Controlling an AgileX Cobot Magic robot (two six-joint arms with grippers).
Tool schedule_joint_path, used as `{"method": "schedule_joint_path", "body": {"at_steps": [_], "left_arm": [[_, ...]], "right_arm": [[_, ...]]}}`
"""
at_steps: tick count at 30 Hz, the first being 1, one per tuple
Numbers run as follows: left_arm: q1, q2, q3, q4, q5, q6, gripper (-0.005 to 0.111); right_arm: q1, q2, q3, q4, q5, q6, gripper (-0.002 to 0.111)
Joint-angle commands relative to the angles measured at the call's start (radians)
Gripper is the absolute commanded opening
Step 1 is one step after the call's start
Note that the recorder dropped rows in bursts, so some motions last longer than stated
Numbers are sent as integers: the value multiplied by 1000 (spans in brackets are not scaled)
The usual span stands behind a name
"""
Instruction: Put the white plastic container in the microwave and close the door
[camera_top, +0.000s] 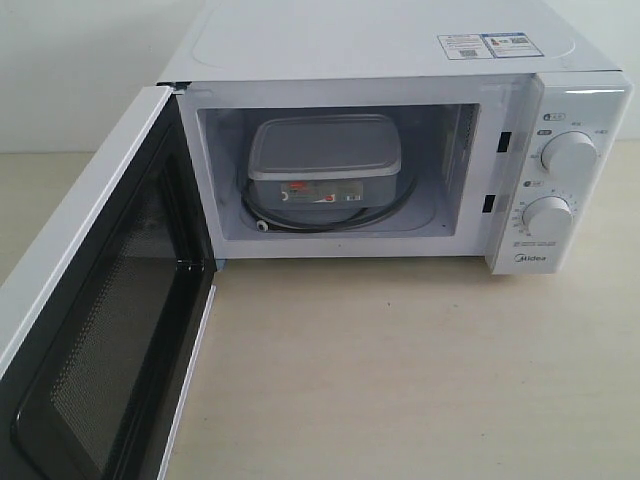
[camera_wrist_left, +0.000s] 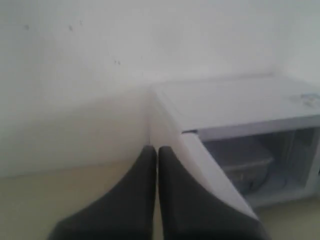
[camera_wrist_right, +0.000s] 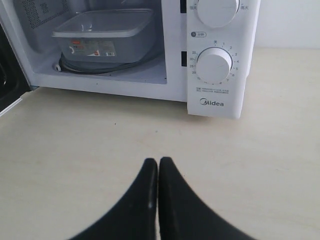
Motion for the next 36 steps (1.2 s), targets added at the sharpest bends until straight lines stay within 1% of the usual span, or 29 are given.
{"method": "schedule_joint_path", "body": {"at_steps": [1,3,4,7,10,14,16,17,21,25,28,31,36], "left_arm": [[1,167,-116,94,199,22,4],[1,237,-161,130,294,45,4],[1,260,-173,140,315,52,4],[1,332,-196,143,397,164,4],[1,381,-199,143,442,273,4],[1,436,-199,139,496,376,4],[1,465,-199,119,532,443,4],[1,484,-199,85,557,497,4],[1,527,-168,-24,587,655,4],[1,551,-159,-30,591,679,4],[1,575,-157,-49,668,823,4],[1,595,-157,-47,687,860,4],[1,599,-157,-49,687,866,4]], "right_arm": [[-5,-4,-1,-6,-4,-2,0],[-5,-4,-1,-6,-4,-2,0],[-5,-4,-1,-6,-4,-2,0],[-5,-4,-1,-6,-4,-2,0],[-5,-4,-1,-6,-4,-2,0],[-5,-4,-1,-6,-4,-2,0],[-5,-4,-1,-6,-4,-2,0],[-5,-4,-1,-6,-4,-2,0],[-5,-4,-1,-6,-4,-2,0],[-5,-4,-1,-6,-4,-2,0],[-5,-4,-1,-6,-4,-2,0],[-5,-4,-1,-6,-4,-2,0],[-5,-4,-1,-6,-4,-2,0]]}}
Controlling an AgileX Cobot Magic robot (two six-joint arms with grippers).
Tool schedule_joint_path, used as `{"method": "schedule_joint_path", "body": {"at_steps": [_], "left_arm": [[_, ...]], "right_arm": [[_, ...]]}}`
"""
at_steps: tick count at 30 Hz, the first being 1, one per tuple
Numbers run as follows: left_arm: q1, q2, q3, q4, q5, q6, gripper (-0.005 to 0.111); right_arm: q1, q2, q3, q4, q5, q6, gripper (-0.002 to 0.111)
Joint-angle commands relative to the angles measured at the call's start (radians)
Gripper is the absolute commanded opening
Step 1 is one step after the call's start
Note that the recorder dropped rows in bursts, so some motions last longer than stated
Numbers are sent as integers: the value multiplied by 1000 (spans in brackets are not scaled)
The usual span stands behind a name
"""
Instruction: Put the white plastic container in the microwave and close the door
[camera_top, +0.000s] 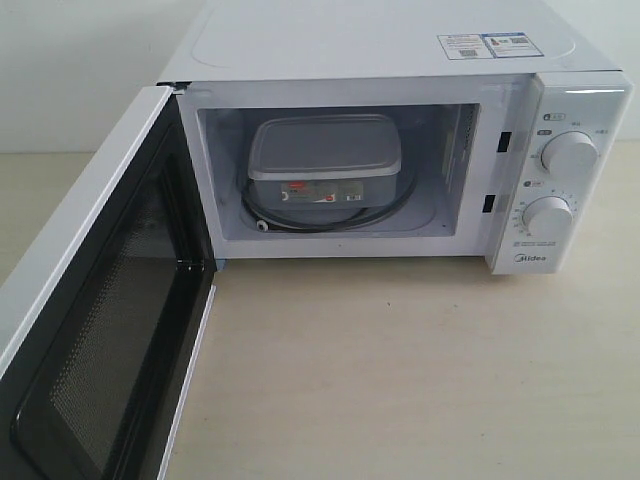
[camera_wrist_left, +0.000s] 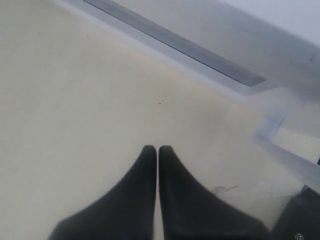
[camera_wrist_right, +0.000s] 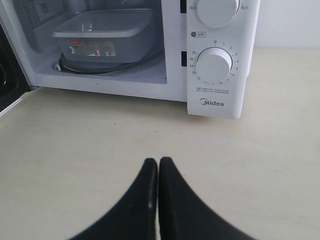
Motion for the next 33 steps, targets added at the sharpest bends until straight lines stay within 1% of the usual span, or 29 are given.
{"method": "schedule_joint_path", "body": {"at_steps": [1,6,12,17,26,33], "left_arm": [[1,6,5,-20,6,23,4],[1,6,5,-60,6,85,4],[1,6,5,-72,6,85,4],[1,6,5,-127,6,85,4],[1,10,5,-129,-1,90,4],[1,56,5,-144,-2,92,4]], "right_arm": [[-5,-4,-1,-6,-4,-2,0],[-5,-4,-1,-6,-4,-2,0],[-5,-4,-1,-6,-4,-2,0],[-5,-4,-1,-6,-4,-2,0],[-5,-4,-1,-6,-4,-2,0],[-5,-4,-1,-6,-4,-2,0]]}}
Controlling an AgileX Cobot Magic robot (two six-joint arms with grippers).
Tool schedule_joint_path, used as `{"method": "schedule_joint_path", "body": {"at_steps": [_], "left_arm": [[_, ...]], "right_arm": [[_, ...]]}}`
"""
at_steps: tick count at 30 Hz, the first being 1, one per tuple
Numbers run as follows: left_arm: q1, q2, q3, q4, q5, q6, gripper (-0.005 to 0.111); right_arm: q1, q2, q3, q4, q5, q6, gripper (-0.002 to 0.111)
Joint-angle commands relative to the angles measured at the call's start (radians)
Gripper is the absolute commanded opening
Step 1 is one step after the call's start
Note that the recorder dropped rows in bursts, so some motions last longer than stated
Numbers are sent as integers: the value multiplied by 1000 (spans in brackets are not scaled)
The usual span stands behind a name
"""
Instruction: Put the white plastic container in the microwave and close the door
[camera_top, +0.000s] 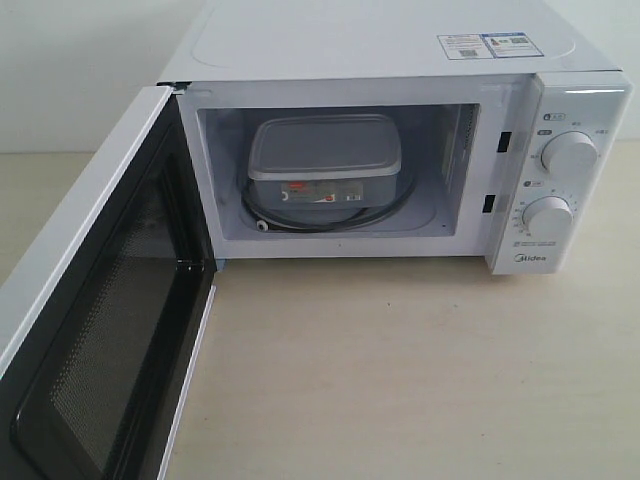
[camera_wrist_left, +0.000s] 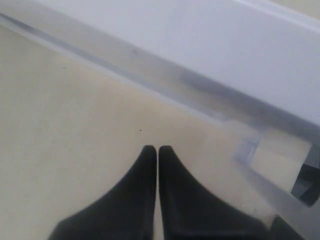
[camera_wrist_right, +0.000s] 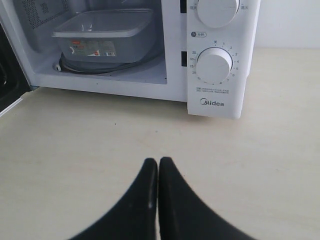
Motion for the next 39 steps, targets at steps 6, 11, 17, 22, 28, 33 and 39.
{"method": "schedule_joint_path", "body": {"at_steps": [6,11,17,22,28,33,39], "left_arm": [[-35,59,5,-80,-35,59,4],[-159,83,5,-100,-110,68,4],[-286,161,5,-167,-236,68,4],[-369,229,5,-222,-360,88,4],[-445,316,5,-256,-570,129,4],[-491,379,5,-287,-809,150,4],[-547,447,-18,-348,-1091,150,4]], "right_arm": [[-5,-4,-1,-6,-4,-2,0],[-5,-4,-1,-6,-4,-2,0],[-5,-4,-1,-6,-4,-2,0],[-5,-4,-1,-6,-4,-2,0],[-5,-4,-1,-6,-4,-2,0],[-5,-4,-1,-6,-4,-2,0],[-5,-4,-1,-6,-4,-2,0]]}}
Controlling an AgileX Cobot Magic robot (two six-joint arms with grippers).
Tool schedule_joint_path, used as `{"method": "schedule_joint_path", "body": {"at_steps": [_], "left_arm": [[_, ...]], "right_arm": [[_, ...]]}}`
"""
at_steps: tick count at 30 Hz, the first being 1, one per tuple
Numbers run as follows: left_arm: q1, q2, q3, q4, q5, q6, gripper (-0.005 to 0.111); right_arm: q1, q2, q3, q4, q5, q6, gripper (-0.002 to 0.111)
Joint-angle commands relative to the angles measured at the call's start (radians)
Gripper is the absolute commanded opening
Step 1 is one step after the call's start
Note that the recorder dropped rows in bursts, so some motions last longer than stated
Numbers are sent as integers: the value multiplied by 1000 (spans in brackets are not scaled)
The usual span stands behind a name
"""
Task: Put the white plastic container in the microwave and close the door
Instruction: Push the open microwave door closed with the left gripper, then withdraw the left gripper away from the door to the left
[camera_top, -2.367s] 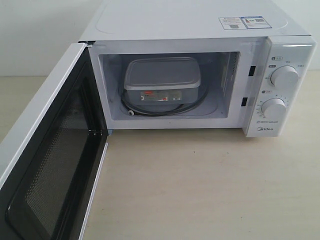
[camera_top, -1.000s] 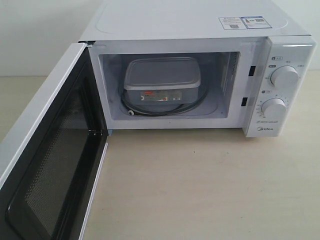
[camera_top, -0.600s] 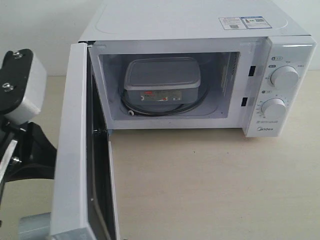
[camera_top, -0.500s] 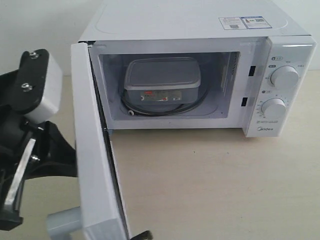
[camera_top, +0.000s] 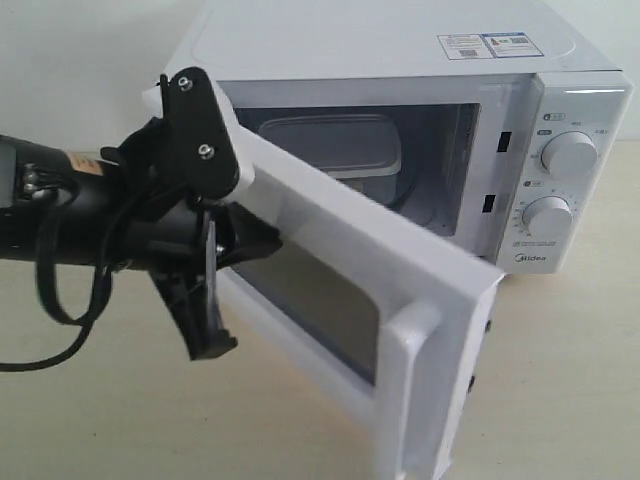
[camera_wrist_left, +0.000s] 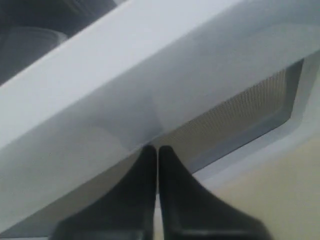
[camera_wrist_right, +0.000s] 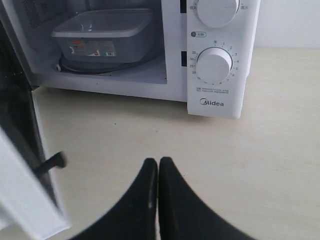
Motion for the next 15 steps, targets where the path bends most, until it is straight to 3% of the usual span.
{"method": "schedule_joint_path", "body": {"at_steps": [1,10,15], "left_arm": [[-36,48,-30,-49,-194,3,4],[-36,70,-52,-49,-192,-7,4],[-36,-3,-52,-49,-177,-125,4]], "right_arm": [[-5,-4,-1,-6,-4,-2,0],[-5,-4,-1,-6,-4,-2,0],[-5,-4,-1,-6,-4,-2,0]]}}
